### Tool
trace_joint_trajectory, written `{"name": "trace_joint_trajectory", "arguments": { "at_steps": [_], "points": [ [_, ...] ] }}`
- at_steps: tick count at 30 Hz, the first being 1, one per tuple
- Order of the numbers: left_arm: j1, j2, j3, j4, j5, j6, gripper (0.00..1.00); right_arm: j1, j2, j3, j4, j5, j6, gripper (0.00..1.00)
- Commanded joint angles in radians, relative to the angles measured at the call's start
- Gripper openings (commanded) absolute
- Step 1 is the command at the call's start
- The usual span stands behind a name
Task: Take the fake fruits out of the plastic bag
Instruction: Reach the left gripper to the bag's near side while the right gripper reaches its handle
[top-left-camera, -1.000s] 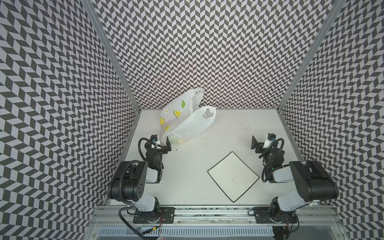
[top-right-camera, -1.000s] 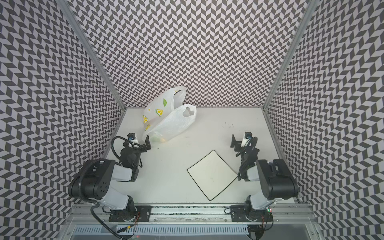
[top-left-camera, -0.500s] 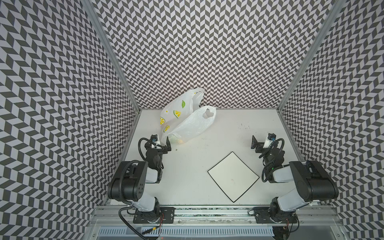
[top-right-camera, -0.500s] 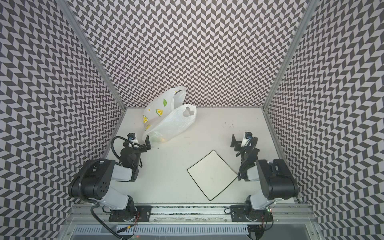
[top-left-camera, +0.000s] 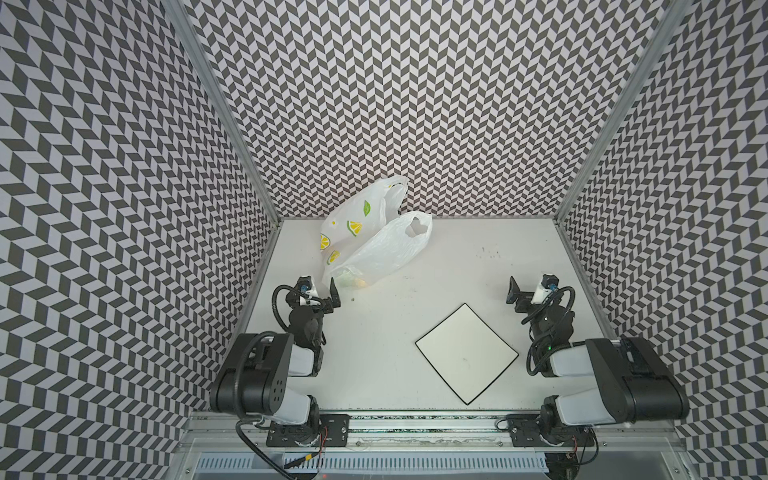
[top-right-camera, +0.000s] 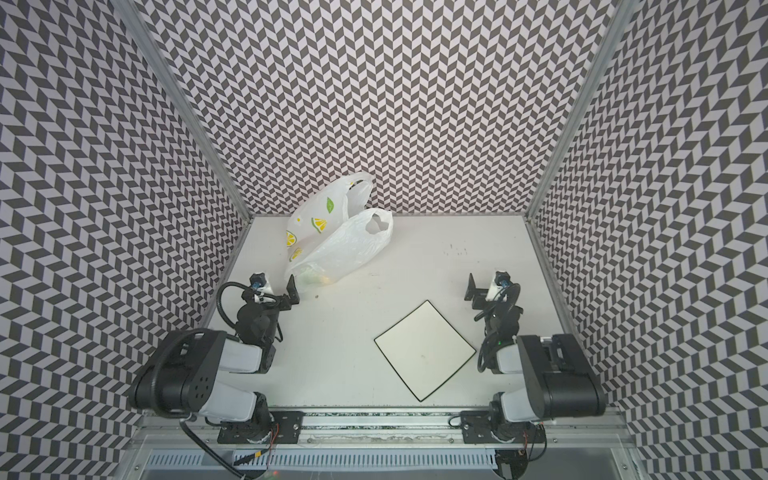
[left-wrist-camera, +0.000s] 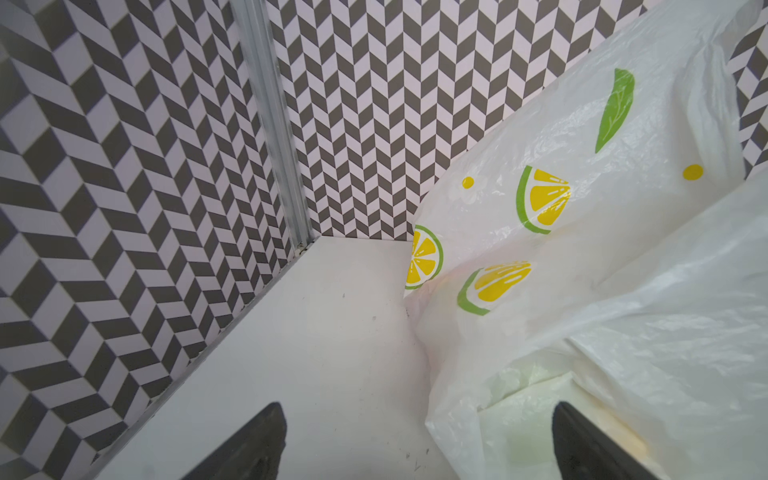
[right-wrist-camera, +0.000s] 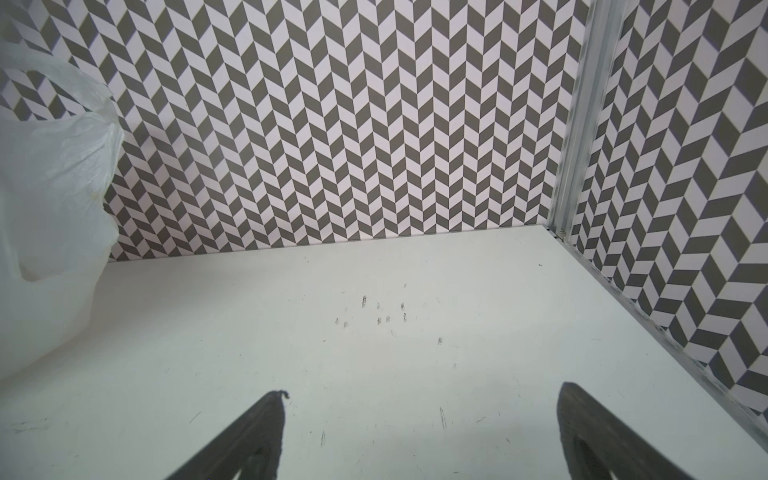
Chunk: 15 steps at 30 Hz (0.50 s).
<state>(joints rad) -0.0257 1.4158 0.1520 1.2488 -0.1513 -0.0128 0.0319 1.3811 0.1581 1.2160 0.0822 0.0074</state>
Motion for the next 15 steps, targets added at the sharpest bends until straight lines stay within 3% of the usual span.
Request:
{"name": "trace_joint_trajectory", "arguments": {
  "at_steps": [1, 5, 9, 15],
  "points": [
    [0.0, -0.183, 0.012, -0.145, -0.037, 0.005, 1.0, 0.006, -0.167, 0.019, -0.119, 0.042, 0.022, 1.0],
    [0.0, -0.42, 0.086, -0.474, -0.009, 0.035, 1.0, 0.005, -0.356, 0.144, -0.512, 0.109, 0.111, 1.0],
    [-0.001, -0.59, 0.209, -0.778, 0.052, -0.085, 1.0, 0.0, -0.432, 0.248, -0.8, 0.197, 0.252, 1.0],
    [0.0, -0.615, 0.399, -1.09, 0.12, -0.417, 1.0, -0.013, -0.442, 0.336, -0.865, -0.189, 0.291, 0.94]
  ]
}}
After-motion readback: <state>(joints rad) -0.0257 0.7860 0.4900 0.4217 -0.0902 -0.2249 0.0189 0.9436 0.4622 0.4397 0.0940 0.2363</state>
